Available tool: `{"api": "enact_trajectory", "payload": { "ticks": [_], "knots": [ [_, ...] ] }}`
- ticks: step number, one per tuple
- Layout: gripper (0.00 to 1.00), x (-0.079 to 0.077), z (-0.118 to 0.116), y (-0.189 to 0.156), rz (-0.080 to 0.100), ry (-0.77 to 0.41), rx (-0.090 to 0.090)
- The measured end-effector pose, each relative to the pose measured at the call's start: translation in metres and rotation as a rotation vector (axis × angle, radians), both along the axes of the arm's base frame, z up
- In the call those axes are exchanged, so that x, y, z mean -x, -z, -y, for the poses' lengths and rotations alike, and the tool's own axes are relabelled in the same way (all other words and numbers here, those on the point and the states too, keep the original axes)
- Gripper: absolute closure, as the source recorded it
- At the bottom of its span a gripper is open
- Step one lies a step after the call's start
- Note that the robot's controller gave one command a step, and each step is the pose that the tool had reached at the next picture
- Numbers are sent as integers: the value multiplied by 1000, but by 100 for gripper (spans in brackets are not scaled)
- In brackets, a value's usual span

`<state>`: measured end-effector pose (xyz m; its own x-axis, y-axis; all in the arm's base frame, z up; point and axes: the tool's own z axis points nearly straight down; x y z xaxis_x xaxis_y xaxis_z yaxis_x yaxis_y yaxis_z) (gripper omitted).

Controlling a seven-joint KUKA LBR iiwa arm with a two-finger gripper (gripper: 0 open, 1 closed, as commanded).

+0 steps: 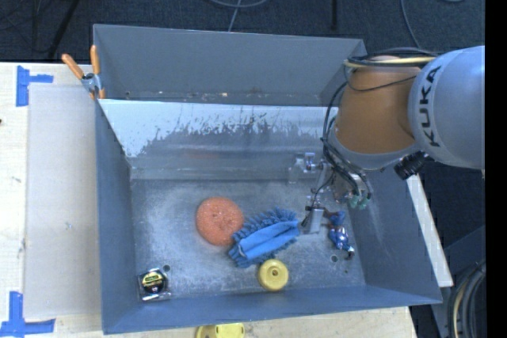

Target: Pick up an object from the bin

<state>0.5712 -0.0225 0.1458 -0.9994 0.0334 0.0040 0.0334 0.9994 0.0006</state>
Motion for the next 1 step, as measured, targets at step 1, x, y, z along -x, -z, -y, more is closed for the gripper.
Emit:
{"api": "enact_trajectory", "payload": {
  "ticks": [1],
  "knots": [
    [0, -9, -19, 20, 2, 131, 0]
  ]
}}
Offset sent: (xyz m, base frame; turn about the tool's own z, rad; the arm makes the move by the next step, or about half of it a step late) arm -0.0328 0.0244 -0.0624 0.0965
